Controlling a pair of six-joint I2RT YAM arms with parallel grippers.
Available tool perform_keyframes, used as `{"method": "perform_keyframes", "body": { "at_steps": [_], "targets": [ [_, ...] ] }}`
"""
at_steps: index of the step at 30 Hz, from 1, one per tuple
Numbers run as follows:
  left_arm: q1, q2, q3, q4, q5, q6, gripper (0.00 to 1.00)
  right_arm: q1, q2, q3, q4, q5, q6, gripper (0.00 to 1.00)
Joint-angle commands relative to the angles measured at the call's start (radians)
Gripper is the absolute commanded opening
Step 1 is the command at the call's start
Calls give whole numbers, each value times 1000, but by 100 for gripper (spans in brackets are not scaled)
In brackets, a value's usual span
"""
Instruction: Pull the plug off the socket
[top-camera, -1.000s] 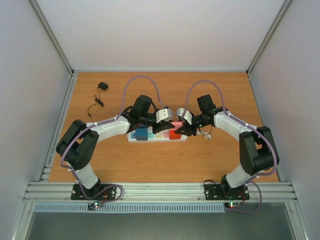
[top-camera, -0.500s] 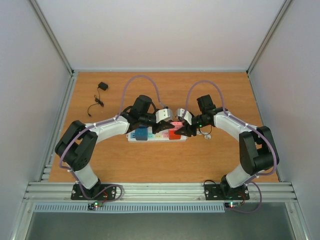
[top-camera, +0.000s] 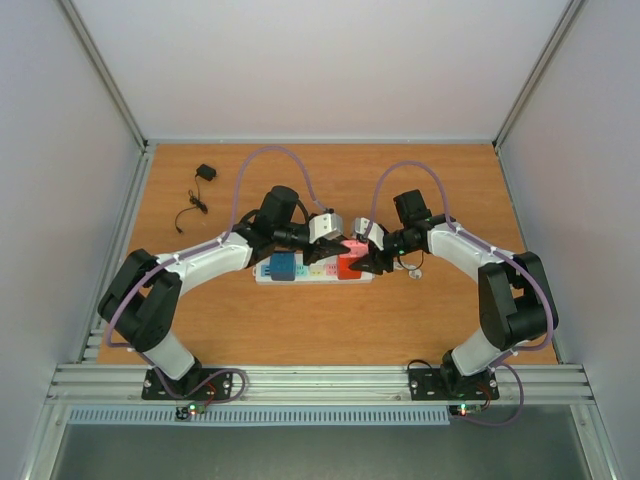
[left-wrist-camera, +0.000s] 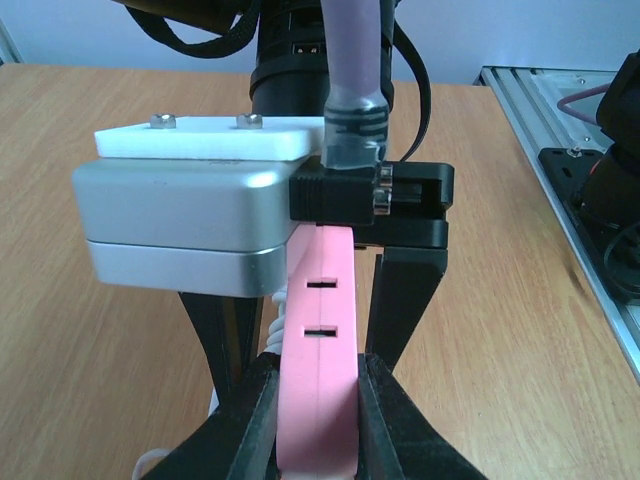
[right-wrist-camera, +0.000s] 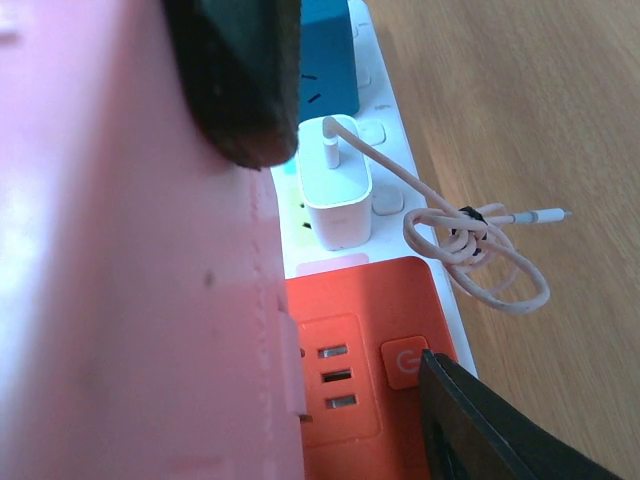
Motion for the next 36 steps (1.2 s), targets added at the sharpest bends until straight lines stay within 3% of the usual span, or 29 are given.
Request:
{"method": "perform_keyframes", "body": {
  "at_steps": [1, 13, 25, 36],
  "targets": [
    [3, -32, -5, 0, 17, 38, 1, -5, 15, -13, -89, 61, -6, 58],
    [102, -71, 7, -64, 49, -90, 1, -6, -61, 89, -149, -4, 54, 81],
    [213, -207, 68, -80, 134, -304, 1, -69, -108, 237, -30, -96, 367, 90],
    [218, -287, 124, 90, 241, -556, 1, -74, -127, 263, 205, -127, 682, 93]
  ]
}}
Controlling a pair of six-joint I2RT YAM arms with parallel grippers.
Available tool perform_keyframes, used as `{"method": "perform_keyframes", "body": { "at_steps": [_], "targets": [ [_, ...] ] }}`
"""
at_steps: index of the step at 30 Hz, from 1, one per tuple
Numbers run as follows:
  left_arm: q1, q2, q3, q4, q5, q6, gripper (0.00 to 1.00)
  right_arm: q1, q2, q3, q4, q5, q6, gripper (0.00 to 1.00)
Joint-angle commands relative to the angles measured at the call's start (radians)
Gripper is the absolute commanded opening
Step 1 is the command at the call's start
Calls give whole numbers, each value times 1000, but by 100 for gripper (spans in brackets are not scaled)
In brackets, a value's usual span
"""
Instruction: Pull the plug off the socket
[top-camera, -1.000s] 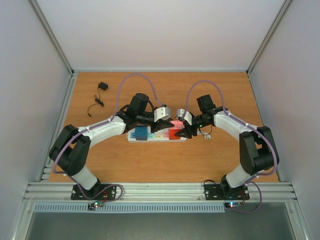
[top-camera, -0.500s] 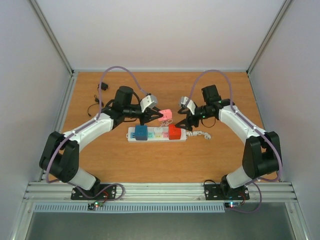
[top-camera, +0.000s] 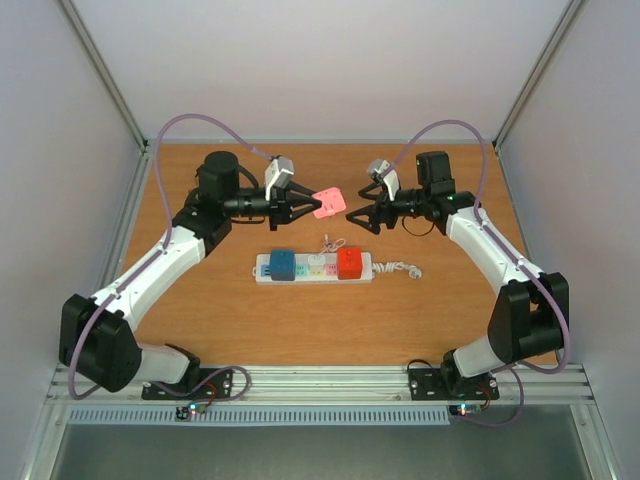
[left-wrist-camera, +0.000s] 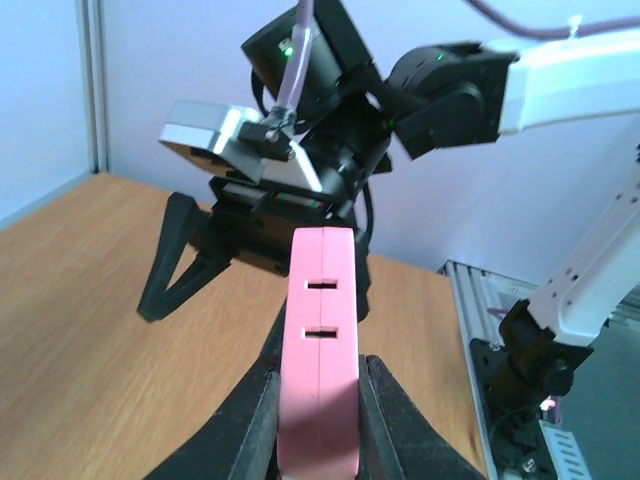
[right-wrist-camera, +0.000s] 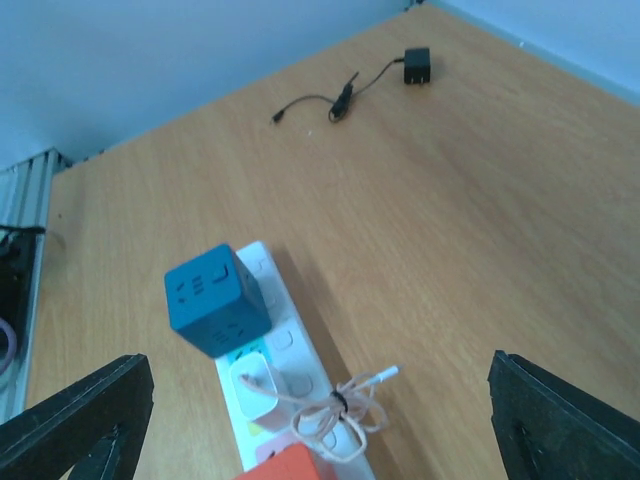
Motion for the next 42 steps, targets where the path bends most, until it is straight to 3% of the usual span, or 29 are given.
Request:
{"method": "perform_keyframes", "body": {
  "at_steps": [1, 8, 18, 42],
  "targets": [
    [3, -28, 35, 161, 73, -174, 1, -6, -32, 39, 148, -63, 195, 93],
    [3, -27, -20, 391, 104, -411, 1, 0, -62, 34, 197, -125, 265, 95],
    [-3, 1, -17, 480, 114, -497, 1, 46, -96, 29, 207, -173, 281, 96],
    [-20, 31, -26, 481, 105, -512, 1, 118, -144, 23, 174, -166, 213, 97]
  ]
}}
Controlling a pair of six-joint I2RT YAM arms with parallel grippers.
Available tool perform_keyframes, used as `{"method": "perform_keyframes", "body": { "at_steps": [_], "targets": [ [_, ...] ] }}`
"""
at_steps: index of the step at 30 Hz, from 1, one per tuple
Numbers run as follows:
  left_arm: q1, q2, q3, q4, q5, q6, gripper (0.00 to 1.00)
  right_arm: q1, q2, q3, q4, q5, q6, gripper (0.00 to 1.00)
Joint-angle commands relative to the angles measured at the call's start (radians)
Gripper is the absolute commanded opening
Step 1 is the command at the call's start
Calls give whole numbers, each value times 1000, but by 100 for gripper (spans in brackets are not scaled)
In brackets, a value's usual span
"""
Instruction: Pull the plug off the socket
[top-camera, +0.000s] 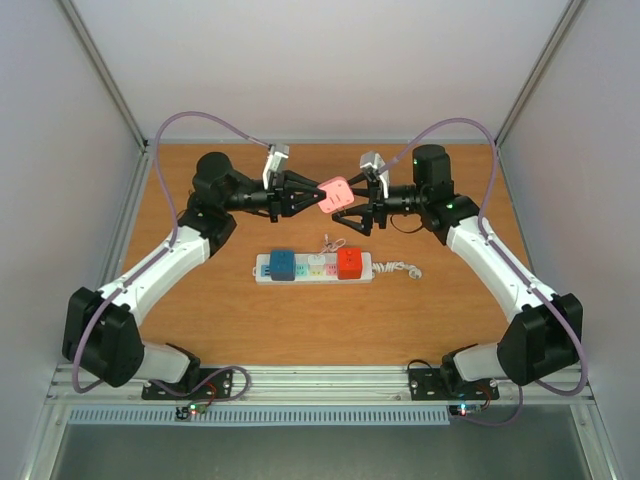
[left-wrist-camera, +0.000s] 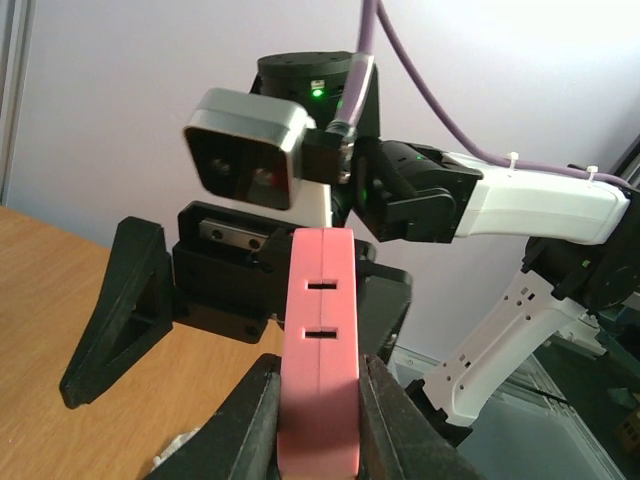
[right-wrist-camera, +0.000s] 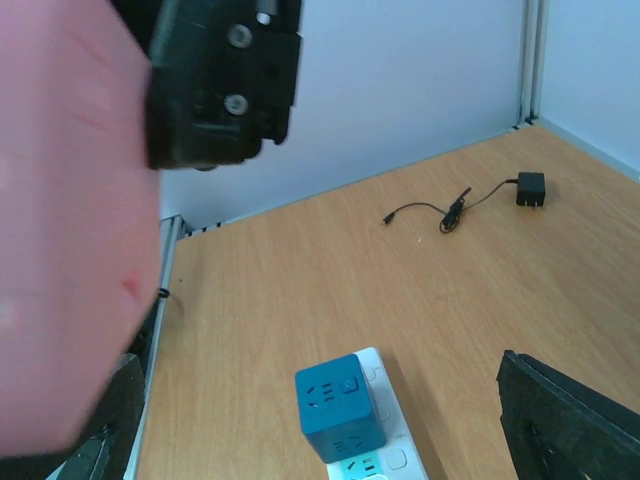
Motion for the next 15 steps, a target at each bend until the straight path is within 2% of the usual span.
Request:
{"method": "perform_keyframes", "body": {
  "at_steps": [1, 10, 15],
  "targets": [
    [-3, 13, -13, 69, -1, -8, 1, 17, -43, 13, -15, -14, -32, 97],
    [-3, 11, -9, 17, -11, 40, 1, 21, -48, 24, 24, 14, 21, 96],
    [-3, 6, -7, -33, -3, 83, 1, 21, -32, 41, 31, 17, 47, 92]
  ]
}}
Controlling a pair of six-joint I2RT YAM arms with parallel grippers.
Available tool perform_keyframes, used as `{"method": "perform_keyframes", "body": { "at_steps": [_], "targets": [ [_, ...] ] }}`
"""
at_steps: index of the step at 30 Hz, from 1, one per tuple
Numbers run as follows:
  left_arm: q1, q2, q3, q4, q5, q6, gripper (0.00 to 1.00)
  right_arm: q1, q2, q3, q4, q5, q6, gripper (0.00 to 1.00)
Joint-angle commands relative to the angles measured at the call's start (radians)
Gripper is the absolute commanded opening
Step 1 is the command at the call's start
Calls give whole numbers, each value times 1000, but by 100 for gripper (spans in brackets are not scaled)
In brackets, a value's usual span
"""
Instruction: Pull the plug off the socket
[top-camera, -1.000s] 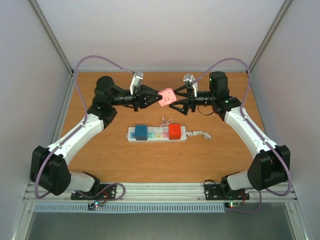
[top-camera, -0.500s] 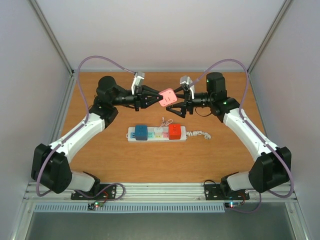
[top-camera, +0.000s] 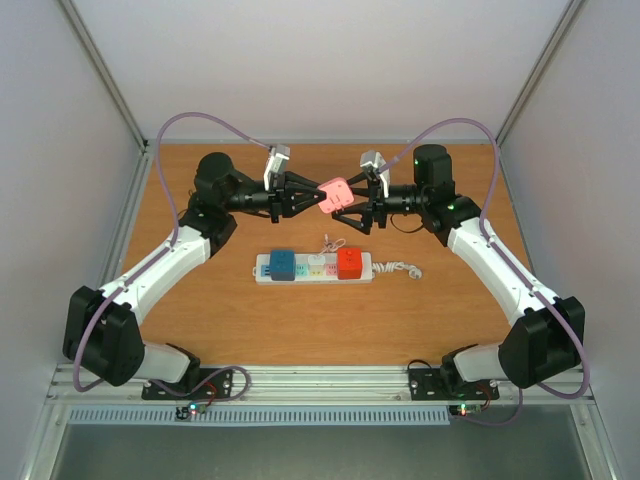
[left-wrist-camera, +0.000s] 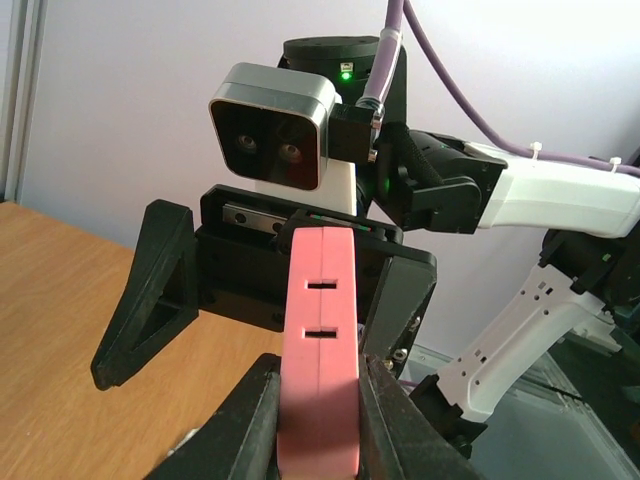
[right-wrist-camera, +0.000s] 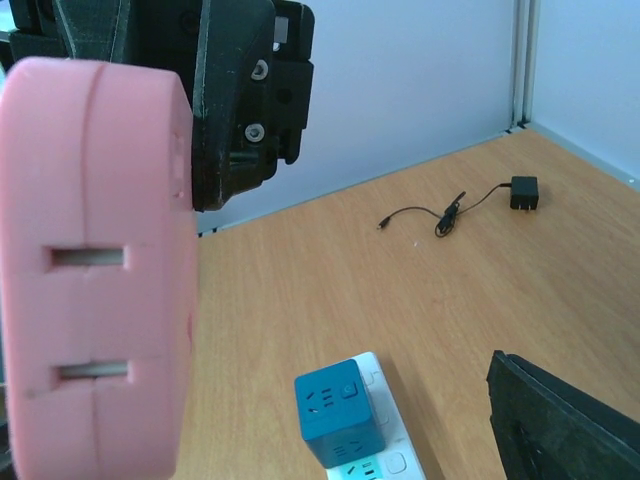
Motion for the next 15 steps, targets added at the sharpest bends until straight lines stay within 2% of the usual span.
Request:
{"method": "perform_keyframes", "body": {
  "at_steps": [1, 10, 15],
  "targets": [
    [-3, -5, 1, -33, 5, 63, 1, 7, -7, 46, 14, -8, 25, 91],
    [-3, -23, 19, -221, 23, 247, 1, 7, 35, 101, -56, -35, -11, 76],
    [-3, -26, 33, -254, 35, 303, 1, 7, 45, 105, -76, -30, -29, 69]
  ]
}}
